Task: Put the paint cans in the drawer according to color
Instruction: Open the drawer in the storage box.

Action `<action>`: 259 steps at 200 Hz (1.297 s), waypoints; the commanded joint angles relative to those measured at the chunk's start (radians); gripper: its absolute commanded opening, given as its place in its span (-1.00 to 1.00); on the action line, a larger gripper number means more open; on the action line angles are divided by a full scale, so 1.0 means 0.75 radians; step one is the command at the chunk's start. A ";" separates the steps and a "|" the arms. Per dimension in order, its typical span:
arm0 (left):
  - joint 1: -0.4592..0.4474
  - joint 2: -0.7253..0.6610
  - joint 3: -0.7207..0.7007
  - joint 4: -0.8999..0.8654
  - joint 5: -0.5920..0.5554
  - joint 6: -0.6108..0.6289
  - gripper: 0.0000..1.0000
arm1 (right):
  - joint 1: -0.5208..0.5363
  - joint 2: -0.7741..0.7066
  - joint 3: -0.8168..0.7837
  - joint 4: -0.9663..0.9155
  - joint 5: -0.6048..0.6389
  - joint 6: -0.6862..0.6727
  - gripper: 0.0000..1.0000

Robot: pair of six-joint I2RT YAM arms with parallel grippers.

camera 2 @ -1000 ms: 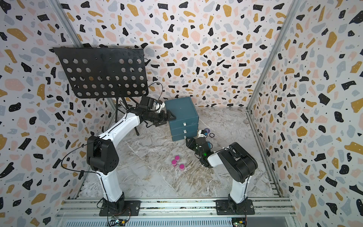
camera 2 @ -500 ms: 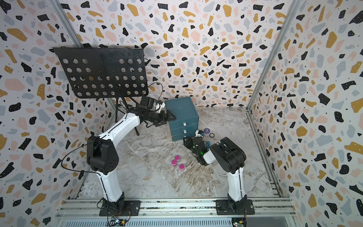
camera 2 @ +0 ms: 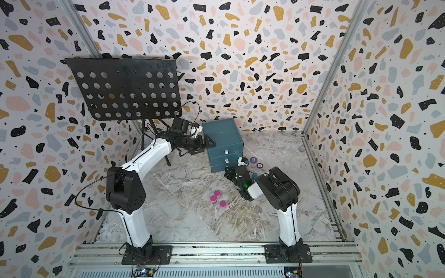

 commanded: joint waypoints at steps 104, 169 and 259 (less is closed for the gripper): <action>0.004 -0.001 -0.012 0.000 -0.001 0.014 0.96 | 0.092 -0.432 -0.263 -0.361 0.077 -0.217 -0.97; 0.004 -0.005 -0.014 0.000 -0.002 0.014 0.97 | 0.212 -0.690 -0.309 -0.688 0.195 -0.314 0.01; 0.004 -0.005 -0.014 0.003 0.000 0.013 0.96 | 0.490 -0.787 -0.126 -1.363 0.295 -0.391 0.07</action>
